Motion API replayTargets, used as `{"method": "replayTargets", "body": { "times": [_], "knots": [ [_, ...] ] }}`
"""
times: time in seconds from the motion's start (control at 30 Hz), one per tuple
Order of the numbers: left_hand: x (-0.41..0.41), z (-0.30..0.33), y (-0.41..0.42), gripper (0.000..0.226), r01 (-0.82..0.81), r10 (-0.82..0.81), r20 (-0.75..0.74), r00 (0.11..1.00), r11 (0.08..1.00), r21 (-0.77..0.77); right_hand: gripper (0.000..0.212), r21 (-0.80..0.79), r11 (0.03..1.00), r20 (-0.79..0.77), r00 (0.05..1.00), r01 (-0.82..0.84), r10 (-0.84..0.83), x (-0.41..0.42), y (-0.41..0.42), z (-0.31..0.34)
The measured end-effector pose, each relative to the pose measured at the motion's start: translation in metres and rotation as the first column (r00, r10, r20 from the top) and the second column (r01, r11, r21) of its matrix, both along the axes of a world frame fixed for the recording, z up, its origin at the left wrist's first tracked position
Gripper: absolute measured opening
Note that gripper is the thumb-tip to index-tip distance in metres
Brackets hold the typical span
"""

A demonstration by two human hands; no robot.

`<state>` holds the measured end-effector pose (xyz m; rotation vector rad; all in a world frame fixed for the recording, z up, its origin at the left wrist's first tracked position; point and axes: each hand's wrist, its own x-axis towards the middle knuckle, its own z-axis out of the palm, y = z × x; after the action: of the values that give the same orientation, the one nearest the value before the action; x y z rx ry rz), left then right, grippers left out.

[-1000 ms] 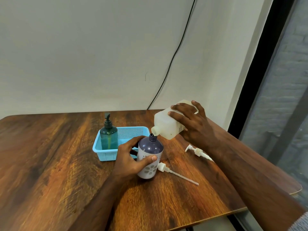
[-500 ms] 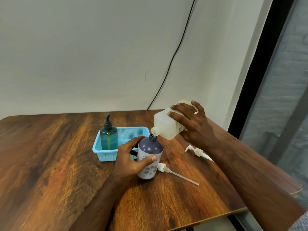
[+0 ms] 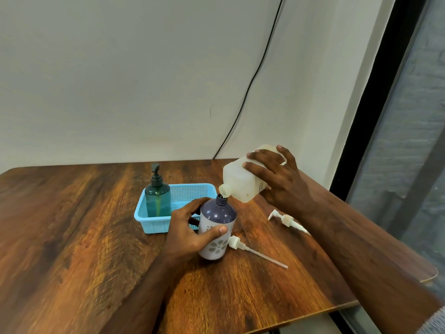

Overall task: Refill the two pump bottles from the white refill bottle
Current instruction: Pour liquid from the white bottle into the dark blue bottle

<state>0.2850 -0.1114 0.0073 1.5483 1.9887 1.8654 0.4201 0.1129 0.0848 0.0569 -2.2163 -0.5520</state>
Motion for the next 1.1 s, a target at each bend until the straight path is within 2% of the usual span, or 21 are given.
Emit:
{"method": "replayTargets", "body": {
  "times": [0.1,0.3,0.5,0.7,0.9,1.03,1.1],
  "knots": [
    [0.0,-0.0002,-0.0001,0.057,0.001,-0.001,0.008,1.0,1.0,0.006,0.052,-0.001,1.0,0.001,1.0,-0.004,0.004,0.0,0.0002,-0.0001],
    [0.0003,-0.0006,-0.0003,0.057,0.003,-0.003,0.012,1.0,1.0,0.007,0.052,0.007,1.0,0.003,1.0,0.0,0.0,-0.0003,0.0,-0.0004],
    [0.0001,-0.0014,0.0001,0.059,0.001,-0.001,0.027,1.0,1.0,-0.002,0.063,0.014,1.0,-0.005,1.0,0.0,0.0,-0.0013,0.0016,-0.0009],
    [0.0003,-0.0001,-0.0014,0.057,0.001,-0.001,0.026,1.0,1.0,-0.004,0.056,0.018,1.0,-0.005,1.0,-0.007,0.007,-0.0016,-0.0005,0.0014],
    [0.0028,0.0029,-0.0023,0.054,0.008,-0.008,0.018,1.0,1.0,0.002,0.067,0.019,1.0,0.003,1.0,0.013,-0.013,-0.001,0.0015,0.0002],
    [0.0034,0.0025,-0.0015,0.053,0.008,-0.008,0.022,1.0,1.0,0.01,0.055,0.006,1.0,-0.003,1.0,0.003,-0.003,-0.0003,-0.0004,0.0012],
    [0.0032,0.0016,-0.0006,0.054,0.002,-0.002,0.028,1.0,1.0,0.017,0.058,0.009,1.0,-0.002,1.0,0.003,-0.003,-0.0001,-0.0009,0.0015]
  ]
}}
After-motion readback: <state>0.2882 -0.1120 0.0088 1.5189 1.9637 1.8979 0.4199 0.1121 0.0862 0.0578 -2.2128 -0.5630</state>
